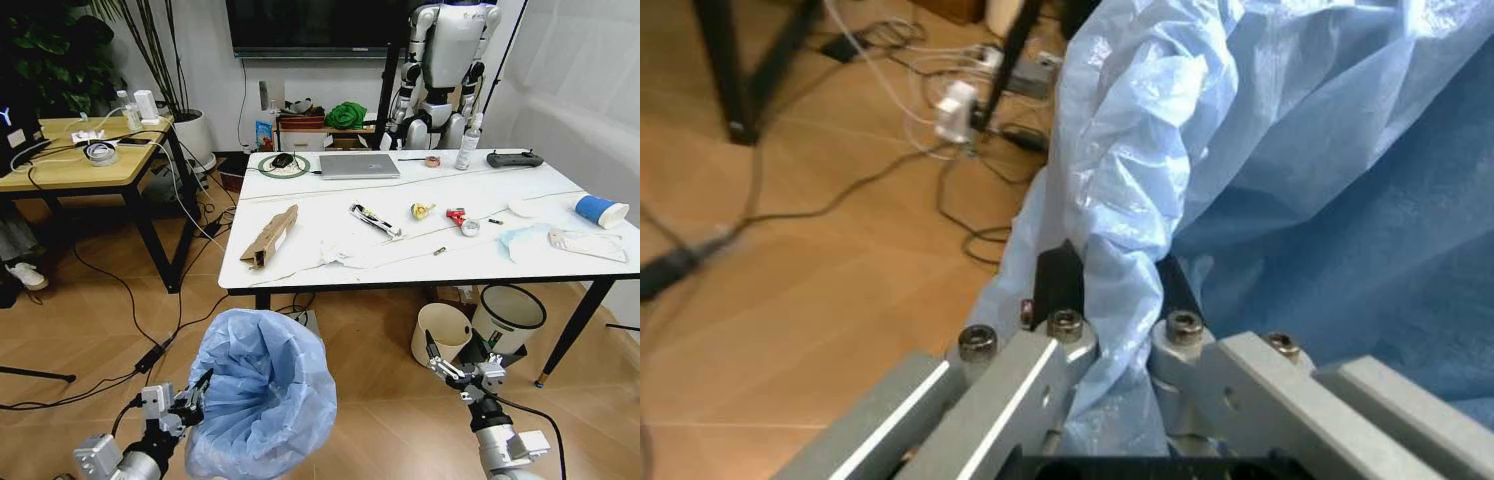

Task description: Pick up the trash bin and place the trash from the table into it.

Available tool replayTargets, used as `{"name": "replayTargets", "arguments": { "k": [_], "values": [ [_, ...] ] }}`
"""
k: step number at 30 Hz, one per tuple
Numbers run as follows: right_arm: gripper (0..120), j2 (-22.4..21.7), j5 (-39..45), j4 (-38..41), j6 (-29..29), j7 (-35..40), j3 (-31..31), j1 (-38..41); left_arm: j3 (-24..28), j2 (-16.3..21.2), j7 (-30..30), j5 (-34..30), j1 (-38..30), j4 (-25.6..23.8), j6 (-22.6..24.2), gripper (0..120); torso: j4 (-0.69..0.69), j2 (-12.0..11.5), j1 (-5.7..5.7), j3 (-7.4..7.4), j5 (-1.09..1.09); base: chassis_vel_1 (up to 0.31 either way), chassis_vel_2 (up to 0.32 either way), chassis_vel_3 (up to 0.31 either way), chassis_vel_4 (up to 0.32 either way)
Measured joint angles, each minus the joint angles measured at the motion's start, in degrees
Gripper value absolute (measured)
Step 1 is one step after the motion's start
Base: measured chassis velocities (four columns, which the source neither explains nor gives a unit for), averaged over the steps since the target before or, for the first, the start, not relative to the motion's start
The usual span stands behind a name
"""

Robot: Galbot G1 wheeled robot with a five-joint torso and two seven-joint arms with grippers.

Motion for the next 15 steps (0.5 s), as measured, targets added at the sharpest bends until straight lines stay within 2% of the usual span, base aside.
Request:
{"name": "replayTargets", "arguments": {
  "k": [1, 4, 7, 9, 11, 13, 15],
  "values": [
    [100, 0.0, 0.0, 0.0, 0.0, 0.0, 0.0, 0.0, 0.0, 0.0, 0.0, 0.0, 0.0, 0.0, 0.0, 0, 0.00, 0.0, 0.00, 0.00, 0.00, 0.000, 0.000, 0.000, 0.000],
    [100, -4.6, 4.0, 3.8, -1.1, 3.1, -3.8, 1.1, -2.1, 0.2, 0.0, 0.2, 0.8, 0.6, -0.1, 0, 0.04, 0.0, 0.00, 0.02, 0.01, 0.000, 0.000, 0.000, 0.000],
    [100, -8.9, 7.5, 8.6, -3.1, 6.6, -7.0, 2.1, -3.1, 1.8, 0.0, -0.3, 0.6, 1.7, 0.8, 0, 0.01, -0.1, -0.01, -0.02, -0.02, 0.000, 0.000, 0.000, 0.000],
    [100, -9.8, 8.0, 9.2, -3.6, 7.9, -7.8, 2.7, -3.2, 2.0, 0.0, -0.5, 0.7, 1.8, 1.0, 0, 0.00, -0.1, -0.02, -0.03, -0.02, 0.000, 0.000, 0.000, 0.000],
    [100, -12.4, 9.0, 10.3, -5.7, 12.5, -10.6, 5.4, -3.8, 1.9, 0.1, -0.8, 1.2, 1.8, 1.3, 0, -0.03, -0.2, -0.05, -0.07, -0.02, 0.000, 0.000, 0.000, 0.000],
    [100, -15.9, 10.9, 9.4, -9.7, 18.0, -14.9, 11.6, -5.3, 0.5, 0.9, -0.6, 2.8, 1.3, 1.1, 0, 0.02, -0.3, -0.10, -0.12, -0.01, 0.000, 0.000, 0.000, 0.000],
    [100, -16.3, 11.2, 9.0, -10.7, 19.1, -15.7, 12.9, -5.7, 0.1, 1.1, -0.5, 3.2, 1.0, 0.9, 0, 0.02, -0.3, -0.11, -0.13, 0.00, 0.000, 0.000, 0.000, 0.000]
  ]
}}
